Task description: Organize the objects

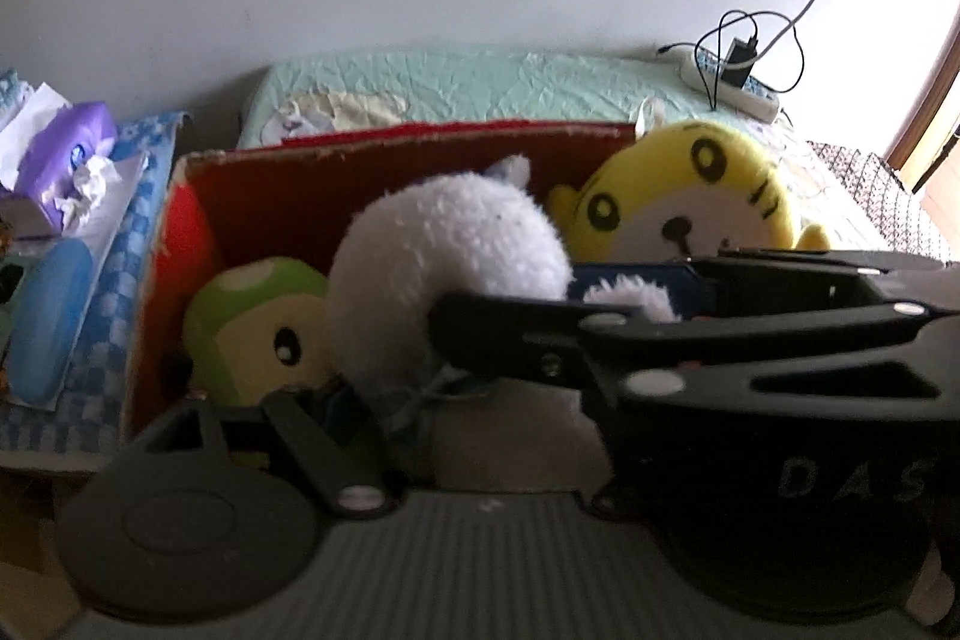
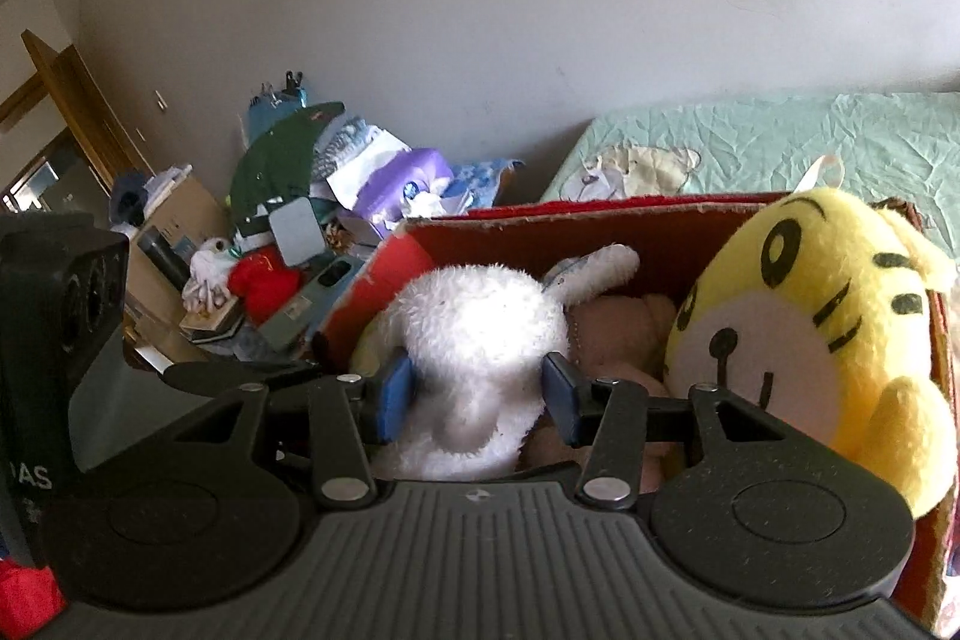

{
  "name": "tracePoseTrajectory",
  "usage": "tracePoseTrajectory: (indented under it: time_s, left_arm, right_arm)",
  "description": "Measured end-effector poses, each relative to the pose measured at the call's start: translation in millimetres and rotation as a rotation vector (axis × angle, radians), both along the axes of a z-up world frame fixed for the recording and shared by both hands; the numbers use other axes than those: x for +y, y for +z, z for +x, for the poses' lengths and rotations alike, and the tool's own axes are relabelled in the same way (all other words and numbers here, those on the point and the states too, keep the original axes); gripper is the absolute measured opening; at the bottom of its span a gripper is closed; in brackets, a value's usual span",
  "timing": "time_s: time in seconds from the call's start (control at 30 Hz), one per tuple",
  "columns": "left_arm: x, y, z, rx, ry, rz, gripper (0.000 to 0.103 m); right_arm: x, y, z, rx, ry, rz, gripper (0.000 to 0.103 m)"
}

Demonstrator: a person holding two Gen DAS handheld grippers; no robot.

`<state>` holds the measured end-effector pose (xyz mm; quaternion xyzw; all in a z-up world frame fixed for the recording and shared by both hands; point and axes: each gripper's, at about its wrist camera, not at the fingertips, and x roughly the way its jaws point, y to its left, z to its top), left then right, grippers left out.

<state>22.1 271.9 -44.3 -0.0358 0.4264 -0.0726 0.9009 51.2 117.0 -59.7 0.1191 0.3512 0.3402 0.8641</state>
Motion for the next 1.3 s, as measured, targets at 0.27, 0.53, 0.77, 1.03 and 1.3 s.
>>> tracePoseTrajectory:
  time_s: [0.27, 0.53, 0.77, 1.03, 1.3]
  left_arm:
    - [-0.2, -7.9, 2.9, 0.02, -0.02, 0.037, 0.079]
    - [-4.4, -8.1, 10.6, 0.062, -0.024, 0.058, 0.082]
    - [-5.7, -7.6, 8.9, 0.061, -0.024, 0.07, 0.085]
    - [-10.4, -7.8, 7.2, 0.063, -0.017, 0.094, 0.087]
    - [-10.4, -8.3, 6.3, 0.065, -0.014, 0.107, 0.088]
  right_arm:
    - [1.3, -12.9, 12.1, 0.061, 0.016, -0.014, 0.048]
    - [-4.9, -13.7, 10.6, 0.089, 0.016, 0.021, 0.05]
    - [-20.3, -11.9, 5.5, 0.158, -0.027, 0.115, 0.055]
    - [-34.4, -2.1, -3.9, 0.119, -0.071, 0.174, 0.048]
    - [-29.9, -7.5, -4.4, 0.123, -0.083, 0.13, 0.038]
